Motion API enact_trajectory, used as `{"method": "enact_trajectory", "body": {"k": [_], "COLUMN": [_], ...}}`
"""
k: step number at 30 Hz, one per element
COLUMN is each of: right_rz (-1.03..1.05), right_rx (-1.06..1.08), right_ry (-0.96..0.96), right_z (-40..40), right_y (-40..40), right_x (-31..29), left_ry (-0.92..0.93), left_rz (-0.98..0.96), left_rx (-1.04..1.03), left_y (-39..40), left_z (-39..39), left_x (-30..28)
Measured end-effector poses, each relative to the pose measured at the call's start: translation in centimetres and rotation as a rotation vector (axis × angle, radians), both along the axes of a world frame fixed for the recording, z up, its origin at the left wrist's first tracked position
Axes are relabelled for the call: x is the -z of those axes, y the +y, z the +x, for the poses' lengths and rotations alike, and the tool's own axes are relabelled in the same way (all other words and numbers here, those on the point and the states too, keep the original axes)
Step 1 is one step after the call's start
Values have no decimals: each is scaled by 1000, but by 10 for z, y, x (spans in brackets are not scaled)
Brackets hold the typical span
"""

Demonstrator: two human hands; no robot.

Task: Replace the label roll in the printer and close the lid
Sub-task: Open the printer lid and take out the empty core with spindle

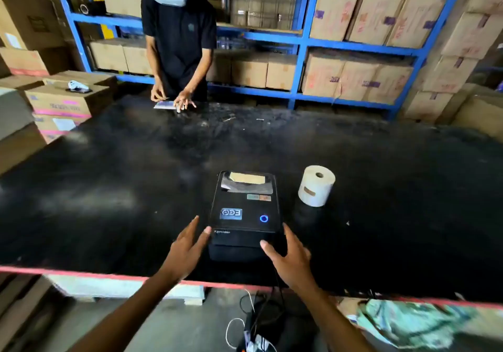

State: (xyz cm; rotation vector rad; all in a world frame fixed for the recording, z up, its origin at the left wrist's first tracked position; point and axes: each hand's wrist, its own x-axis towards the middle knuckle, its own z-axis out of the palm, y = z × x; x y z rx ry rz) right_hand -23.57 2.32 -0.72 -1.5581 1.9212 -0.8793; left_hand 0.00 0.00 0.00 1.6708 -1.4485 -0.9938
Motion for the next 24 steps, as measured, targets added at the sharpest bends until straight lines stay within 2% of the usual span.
{"method": "enact_trajectory", "body": {"k": [2, 5, 10, 19, 24], "right_rz": [-24, -44, -48, -161, -264], "right_rx": [42, 103, 139, 104, 141], "right_ry": [-178, -308, -363, -240, -295], "right_z": [6, 12, 13, -2, -7], "right_y": [-1, -2, -5, -15, -51], "right_x": [7, 19, 17, 19, -38], "left_ry": [157, 274, 300, 338, 329], "left_rz": [79, 143, 176, 179, 208], "left_rx": [-5, 18, -13, -38, -36], "left_y": [1, 4, 5, 6, -1], "left_z": [-5, -12, -15, -13, -7], "left_x": [4, 14, 21, 22, 22]}}
